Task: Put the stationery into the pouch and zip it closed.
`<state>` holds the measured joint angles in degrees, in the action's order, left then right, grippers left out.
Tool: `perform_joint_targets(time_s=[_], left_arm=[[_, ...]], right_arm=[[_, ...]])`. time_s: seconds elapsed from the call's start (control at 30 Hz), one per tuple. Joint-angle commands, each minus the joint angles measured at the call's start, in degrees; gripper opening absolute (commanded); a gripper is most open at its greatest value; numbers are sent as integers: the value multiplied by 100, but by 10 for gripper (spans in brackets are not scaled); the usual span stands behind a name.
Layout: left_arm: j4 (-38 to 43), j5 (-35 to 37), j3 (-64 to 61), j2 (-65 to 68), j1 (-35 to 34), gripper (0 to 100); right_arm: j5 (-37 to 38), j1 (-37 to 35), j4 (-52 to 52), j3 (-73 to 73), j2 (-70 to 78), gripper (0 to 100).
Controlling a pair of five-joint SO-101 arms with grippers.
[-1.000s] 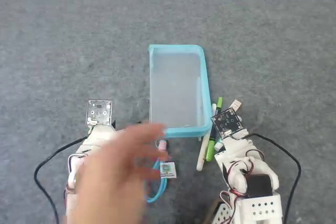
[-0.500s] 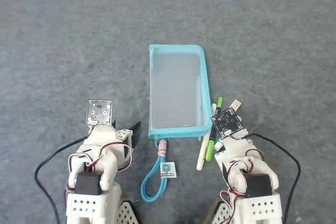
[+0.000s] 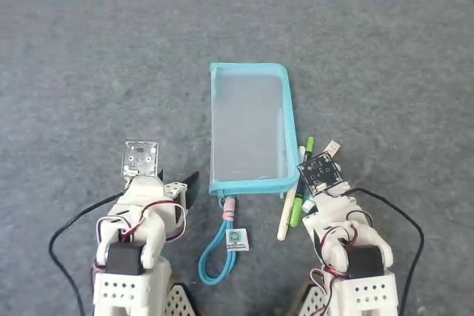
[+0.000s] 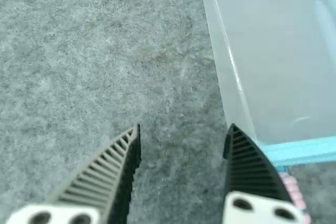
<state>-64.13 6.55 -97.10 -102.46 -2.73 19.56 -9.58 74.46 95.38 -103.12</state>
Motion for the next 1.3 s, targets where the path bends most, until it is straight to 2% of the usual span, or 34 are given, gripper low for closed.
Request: perform_joint_targets(time_s=[0.0,0.53,0.77,1.0,1.13,1.2,1.27], left_arm=[[-18,79,40,53,35,246],[-18,79,40,53,35,246],[-18,79,40,53,35,246],[-18,79,40,53,35,246],[-18,79,40,53,35,246],[-18,79,40,53,35,246],[-18,79,40,53,35,246]], right_arm=[[-53,-101,31,105,-84,8],[0,-1270,-22,88,-84,9],[466,-1051,-971,-492,-31,9],[457,-356,-673,-1741,13,9],[325,-365,-760,-2198,892,9],[97,-444,-848,-2664,1833,9],[-334,-831,-831,-3376,2976,8]])
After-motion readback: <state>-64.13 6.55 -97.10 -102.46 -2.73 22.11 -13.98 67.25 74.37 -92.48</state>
